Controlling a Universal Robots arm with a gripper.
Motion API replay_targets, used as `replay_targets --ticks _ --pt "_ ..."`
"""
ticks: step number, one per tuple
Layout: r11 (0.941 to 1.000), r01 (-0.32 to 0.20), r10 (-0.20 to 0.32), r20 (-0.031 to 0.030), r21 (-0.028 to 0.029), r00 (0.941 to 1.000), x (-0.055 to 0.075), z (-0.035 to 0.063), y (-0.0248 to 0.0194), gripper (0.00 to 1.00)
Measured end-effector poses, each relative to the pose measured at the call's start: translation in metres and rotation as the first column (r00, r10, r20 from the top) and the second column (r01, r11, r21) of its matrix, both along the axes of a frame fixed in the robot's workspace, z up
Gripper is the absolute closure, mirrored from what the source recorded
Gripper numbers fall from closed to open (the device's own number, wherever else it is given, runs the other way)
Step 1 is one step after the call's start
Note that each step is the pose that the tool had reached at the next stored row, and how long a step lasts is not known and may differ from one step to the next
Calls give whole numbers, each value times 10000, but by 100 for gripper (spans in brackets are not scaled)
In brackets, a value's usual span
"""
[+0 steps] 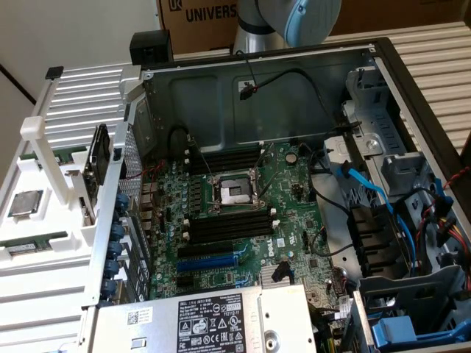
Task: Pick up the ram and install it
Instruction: 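Pick up the ram and move it above insertion slot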
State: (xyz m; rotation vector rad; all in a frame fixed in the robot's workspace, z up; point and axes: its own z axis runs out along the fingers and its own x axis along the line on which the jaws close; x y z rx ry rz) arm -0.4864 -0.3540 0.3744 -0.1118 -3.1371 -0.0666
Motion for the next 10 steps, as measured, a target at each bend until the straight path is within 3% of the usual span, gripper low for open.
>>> replay_targets --ticks 3,7,8,10 --pt "9987 -504 504 1 -22 9987 -5 -1 3 89" --pt "9925 -1225 1225 0 -22 9925 -5 0 4 89" --pt "9842 -1769 1769 0 -22 9842 -5 0 4 89" --pt "9766 -2149 2149 0 -22 9766 -4 -1 4 89"
